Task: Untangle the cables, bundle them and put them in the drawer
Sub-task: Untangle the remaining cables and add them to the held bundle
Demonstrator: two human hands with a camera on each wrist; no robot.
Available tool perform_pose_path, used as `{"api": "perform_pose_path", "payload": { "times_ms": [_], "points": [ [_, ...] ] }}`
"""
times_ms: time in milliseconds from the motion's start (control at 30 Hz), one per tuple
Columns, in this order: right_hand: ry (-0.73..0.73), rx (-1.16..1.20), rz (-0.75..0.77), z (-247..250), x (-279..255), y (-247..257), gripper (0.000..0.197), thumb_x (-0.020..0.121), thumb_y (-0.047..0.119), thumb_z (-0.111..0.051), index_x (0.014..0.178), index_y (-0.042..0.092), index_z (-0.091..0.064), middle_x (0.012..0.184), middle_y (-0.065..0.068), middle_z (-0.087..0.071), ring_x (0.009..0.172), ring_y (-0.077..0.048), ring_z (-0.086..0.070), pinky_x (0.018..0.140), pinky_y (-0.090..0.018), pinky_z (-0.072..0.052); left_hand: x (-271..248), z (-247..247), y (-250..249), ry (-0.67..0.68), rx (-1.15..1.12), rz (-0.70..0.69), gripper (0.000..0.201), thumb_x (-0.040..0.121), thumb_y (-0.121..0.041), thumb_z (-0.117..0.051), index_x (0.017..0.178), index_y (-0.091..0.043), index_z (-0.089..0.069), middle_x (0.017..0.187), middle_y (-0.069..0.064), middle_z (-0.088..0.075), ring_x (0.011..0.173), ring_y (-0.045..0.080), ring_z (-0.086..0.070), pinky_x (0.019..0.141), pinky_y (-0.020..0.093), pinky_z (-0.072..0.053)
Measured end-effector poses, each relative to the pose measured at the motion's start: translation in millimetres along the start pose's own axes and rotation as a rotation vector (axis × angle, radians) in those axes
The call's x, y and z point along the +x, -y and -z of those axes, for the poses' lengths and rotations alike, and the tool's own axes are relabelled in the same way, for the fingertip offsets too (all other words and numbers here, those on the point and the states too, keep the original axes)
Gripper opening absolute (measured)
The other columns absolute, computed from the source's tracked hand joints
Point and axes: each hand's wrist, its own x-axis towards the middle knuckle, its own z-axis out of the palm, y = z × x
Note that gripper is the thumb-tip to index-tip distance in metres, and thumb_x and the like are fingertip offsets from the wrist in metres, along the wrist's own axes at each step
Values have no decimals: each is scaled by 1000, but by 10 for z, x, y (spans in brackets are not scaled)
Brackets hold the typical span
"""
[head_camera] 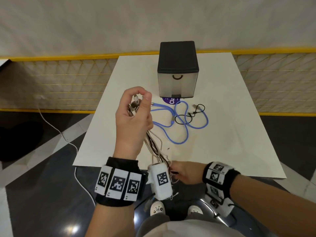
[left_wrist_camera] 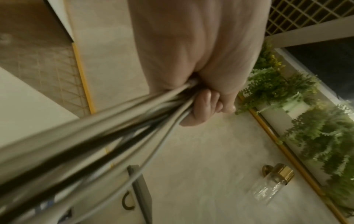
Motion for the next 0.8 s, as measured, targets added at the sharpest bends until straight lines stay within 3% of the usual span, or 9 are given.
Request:
{"api": "perform_pose_path", "payload": {
  "times_ms": [100, 233, 333, 400, 467, 567, 667, 733, 800],
  "points": [
    [-88, 1, -46, 430, -38, -101, 49, 83, -12, -35, 123, 9, -54, 122, -2, -55, 108, -20, -57, 94, -28, -44, 81, 44, 95, -27, 24, 40, 18, 97, -21, -61, 82, -30, -57, 62, 3, -32, 47, 14, -23, 42, 19, -24],
    [-659, -2, -348, 1108, 64, -542, 28, 80, -7, -44, 87, 18, -53, 92, -4, -60, 89, -29, -61, 78, -30, -44, 145, 65, 197, -76, 69, 104, 20, 97, -23, -62, 79, -29, -56, 66, 7, -33, 47, 13, -27, 41, 20, -25],
    [-917, 226, -549, 1397, 144, -810, 25, 88, 3, -45, 111, 15, -42, 85, -21, -61, 78, -36, -61, 68, -40, -47, 204, 88, 242, -109, 83, 131, 18, 97, -25, -62, 81, -29, -56, 71, 10, -35, 47, 11, -30, 41, 20, -27],
    [-924, 326, -593, 1517, 222, -867, 36, 95, 18, -49, 129, 18, -38, 87, -18, -58, 78, -31, -56, 70, -33, -40, 240, 104, 258, -120, 77, 140, 17, 97, -25, -62, 82, -29, -56, 71, 9, -34, 47, 11, -30, 41, 20, -27],
    [-858, 384, -578, 1594, 309, -899, 39, 97, 27, -50, 135, 18, -44, 102, -15, -61, 90, -28, -54, 80, -29, -39, 263, 117, 282, -131, 65, 146, 17, 97, -24, -62, 82, -28, -56, 68, 6, -34, 47, 11, -29, 41, 20, -26],
    [-861, 401, -514, 1554, 408, -1019, 31, 96, 14, -54, 124, 3, -61, 125, -17, -63, 114, -29, -58, 93, -21, -41, 278, 132, 320, -147, 49, 155, 15, 98, -23, -62, 85, -24, -54, 64, 2, -33, 47, 11, -27, 42, 21, -26],
    [-1007, 443, -404, 1467, 387, -980, 20, 90, 4, -59, 107, 0, -70, 111, -19, -69, 99, -23, -62, 74, -2, -43, 275, 147, 355, -170, 47, 154, 14, 98, -23, -62, 87, -21, -53, 63, 1, -33, 48, 12, -27, 42, 21, -27],
    [-1059, 546, -296, 1447, 329, -808, 16, 86, -1, -63, 95, 8, -72, 96, -13, -72, 83, -21, -63, 73, -11, -48, 266, 149, 381, -187, 35, 157, 16, 98, -21, -62, 87, -20, -51, 61, 1, -33, 48, 12, -25, 42, 21, -26],
    [-1037, 600, -158, 1440, 254, -583, 25, 84, -7, -62, 95, 14, -70, 98, -7, -71, 76, -20, -65, 77, -20, -50, 263, 141, 404, -206, 23, 171, 16, 97, -21, -63, 87, -19, -50, 61, 0, -39, 45, 12, -25, 41, 20, -25]
  ]
}}
